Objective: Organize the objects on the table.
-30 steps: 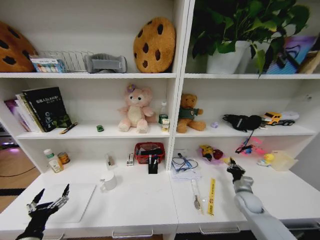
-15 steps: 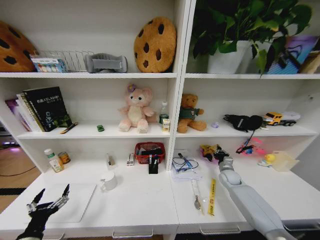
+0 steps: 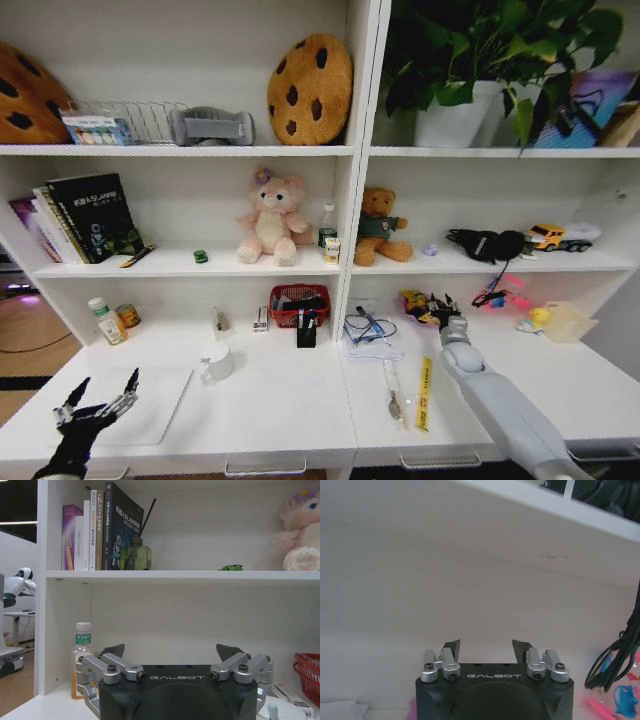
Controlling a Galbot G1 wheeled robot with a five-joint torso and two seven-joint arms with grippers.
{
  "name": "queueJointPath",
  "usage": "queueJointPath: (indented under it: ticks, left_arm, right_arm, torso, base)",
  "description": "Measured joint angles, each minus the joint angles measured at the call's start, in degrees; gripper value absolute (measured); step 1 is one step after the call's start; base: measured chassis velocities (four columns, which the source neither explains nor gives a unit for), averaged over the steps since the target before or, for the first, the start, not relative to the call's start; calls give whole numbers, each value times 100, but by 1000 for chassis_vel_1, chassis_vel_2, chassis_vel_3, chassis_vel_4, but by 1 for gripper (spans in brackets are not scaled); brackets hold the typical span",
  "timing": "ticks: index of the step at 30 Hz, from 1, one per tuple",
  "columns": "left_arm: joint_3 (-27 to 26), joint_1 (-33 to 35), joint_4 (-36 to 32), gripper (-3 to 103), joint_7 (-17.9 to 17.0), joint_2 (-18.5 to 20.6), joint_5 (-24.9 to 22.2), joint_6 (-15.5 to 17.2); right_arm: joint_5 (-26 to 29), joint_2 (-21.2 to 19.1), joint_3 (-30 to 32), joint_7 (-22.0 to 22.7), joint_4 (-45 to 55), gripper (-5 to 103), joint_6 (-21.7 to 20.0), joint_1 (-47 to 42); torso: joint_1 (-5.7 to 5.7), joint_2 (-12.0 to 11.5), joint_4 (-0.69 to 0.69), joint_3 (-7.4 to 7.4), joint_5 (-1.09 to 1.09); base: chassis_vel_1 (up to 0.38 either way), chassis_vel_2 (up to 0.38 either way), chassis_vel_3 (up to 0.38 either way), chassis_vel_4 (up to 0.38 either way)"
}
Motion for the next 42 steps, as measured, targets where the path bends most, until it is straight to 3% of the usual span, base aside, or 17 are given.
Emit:
queueJointPath:
  ticks: [2,7,10,16,22,27,42]
  left_arm:
    - [0,0,0,100,0,0,0,-1]
    - [0,0,0,100,1,0,0,-1]
    - [0,0,0,100,2,0,0,-1]
    - [0,0,0,100,1,0,0,-1]
    - [0,0,0,100,1,0,0,-1]
    - [0,0,1,100,1,0,0,-1]
    - [0,0,0,100,1,0,0,-1]
  right_arm:
    - [67,-174,468,-378,811,73,85,-821]
    - [-26,-223,1000,-457,1594,83,238,-1779]
    - [-134,-133,1730,-459,2348,97,378,-2707]
    - [-265,130,2775,-490,3223,100,633,-4009]
    - [-530,358,3288,-317,3607,100,951,-5010]
    - [-783,453,3389,-44,3754,100,1143,-5485]
    - [-827,675,3434,98,4078,100,1319,-5865]
  torso:
    - [-1,1,-2,-1,-3]
    - [-2,1,0,-1,-1]
    - [-2,1,-2,-1,-1]
    - [-2,2,0,-1,-2]
    - [-2,2,-2,-1,-1]
    - [-2,1,-1,0,-1]
    - [0,1,-1,0,-1]
  base:
    - [0,0,0,0]
    - [0,0,0,0]
    - [0,0,0,0]
    - [0,0,0,0]
    - [0,0,0,0]
    - [0,0,0,0]
    - [0,0,0,0]
